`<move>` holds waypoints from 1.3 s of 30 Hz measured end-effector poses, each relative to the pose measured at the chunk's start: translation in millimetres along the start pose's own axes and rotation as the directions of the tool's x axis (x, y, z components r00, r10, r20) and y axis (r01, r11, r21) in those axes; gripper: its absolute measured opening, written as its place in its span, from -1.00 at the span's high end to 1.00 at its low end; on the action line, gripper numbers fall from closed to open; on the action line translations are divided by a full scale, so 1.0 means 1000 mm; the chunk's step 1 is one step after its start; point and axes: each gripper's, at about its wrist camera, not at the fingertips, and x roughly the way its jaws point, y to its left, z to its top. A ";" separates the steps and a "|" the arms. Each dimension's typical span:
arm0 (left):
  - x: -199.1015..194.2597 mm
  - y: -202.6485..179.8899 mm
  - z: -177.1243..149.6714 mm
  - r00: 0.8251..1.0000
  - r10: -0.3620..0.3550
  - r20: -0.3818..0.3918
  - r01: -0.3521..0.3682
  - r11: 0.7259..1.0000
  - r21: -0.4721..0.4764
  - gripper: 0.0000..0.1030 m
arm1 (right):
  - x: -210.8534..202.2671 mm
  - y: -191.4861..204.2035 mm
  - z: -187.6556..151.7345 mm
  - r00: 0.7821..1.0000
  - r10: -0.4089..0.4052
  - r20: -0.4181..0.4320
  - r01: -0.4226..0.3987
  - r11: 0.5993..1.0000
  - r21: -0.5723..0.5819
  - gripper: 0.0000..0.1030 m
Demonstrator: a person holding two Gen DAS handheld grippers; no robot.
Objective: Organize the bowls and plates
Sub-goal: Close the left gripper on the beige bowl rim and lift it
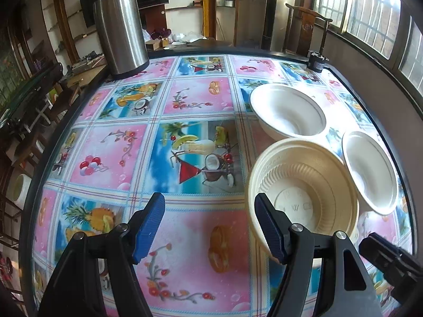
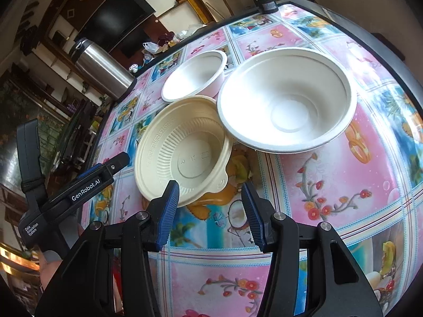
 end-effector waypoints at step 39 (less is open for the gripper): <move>0.040 -0.033 0.001 0.993 -0.002 -0.115 0.015 0.993 0.115 0.61 | 0.040 -0.003 0.028 0.999 0.032 0.005 -0.032 0.998 -0.057 0.72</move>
